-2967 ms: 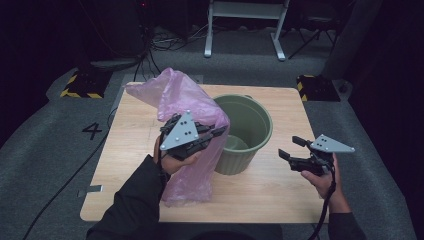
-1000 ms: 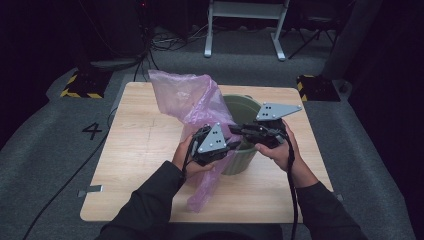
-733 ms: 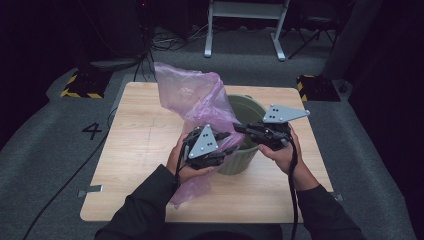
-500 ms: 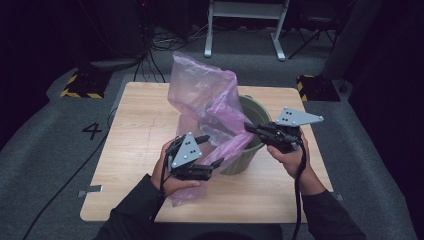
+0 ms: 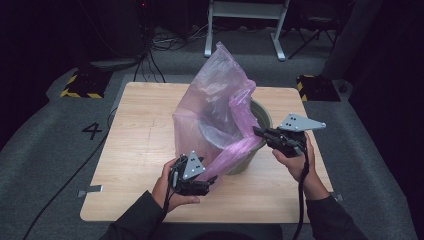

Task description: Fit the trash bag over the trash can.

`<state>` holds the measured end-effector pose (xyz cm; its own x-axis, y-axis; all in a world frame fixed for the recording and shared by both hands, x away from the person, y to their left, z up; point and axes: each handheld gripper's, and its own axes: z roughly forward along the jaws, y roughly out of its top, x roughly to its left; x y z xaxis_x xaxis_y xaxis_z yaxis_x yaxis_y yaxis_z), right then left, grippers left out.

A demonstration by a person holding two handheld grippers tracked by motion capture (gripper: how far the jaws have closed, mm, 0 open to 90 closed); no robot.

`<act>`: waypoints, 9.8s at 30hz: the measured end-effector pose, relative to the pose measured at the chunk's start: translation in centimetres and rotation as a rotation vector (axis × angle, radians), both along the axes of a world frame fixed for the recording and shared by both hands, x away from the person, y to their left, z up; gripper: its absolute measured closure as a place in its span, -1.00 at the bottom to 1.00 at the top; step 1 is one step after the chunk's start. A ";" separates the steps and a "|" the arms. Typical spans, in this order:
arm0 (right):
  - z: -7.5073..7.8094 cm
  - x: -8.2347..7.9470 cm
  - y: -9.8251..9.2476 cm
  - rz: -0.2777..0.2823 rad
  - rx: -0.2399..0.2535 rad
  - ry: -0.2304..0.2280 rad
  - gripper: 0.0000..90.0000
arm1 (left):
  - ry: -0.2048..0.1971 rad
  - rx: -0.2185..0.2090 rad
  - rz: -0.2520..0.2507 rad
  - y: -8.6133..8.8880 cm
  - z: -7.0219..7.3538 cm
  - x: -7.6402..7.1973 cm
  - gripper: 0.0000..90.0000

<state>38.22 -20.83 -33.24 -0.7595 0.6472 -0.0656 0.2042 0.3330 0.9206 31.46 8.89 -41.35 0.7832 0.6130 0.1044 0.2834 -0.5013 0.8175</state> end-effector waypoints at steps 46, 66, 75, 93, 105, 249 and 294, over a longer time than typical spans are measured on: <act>5.4 4.7 3.1 0.054 -0.187 -0.001 0.14 | -0.299 -0.095 0.021 8.2 2.5 -0.6 0.99; 2.3 4.4 4.7 0.306 -0.340 0.190 0.66 | -0.512 -0.231 0.027 7.9 9.5 -1.0 0.99; 4.2 2.9 0.8 0.130 -0.173 0.050 -0.36 | -0.493 -0.201 0.034 7.7 9.4 -0.1 0.99; 2.4 7.1 1.0 -0.052 -0.308 0.090 0.26 | -0.466 -0.226 0.048 8.2 9.1 1.4 0.99; 3.0 5.4 0.8 0.090 -0.263 0.030 1.00 | -0.482 -0.238 0.056 8.5 9.4 1.4 0.99; 0.9 1.6 -1.8 0.128 -0.162 0.085 0.60 | -0.262 -0.162 -0.019 4.9 6.9 1.8 -0.37; -0.9 -5.3 -3.3 0.289 -0.078 -0.067 1.00 | -0.302 -0.090 -0.197 2.9 5.5 1.0 0.99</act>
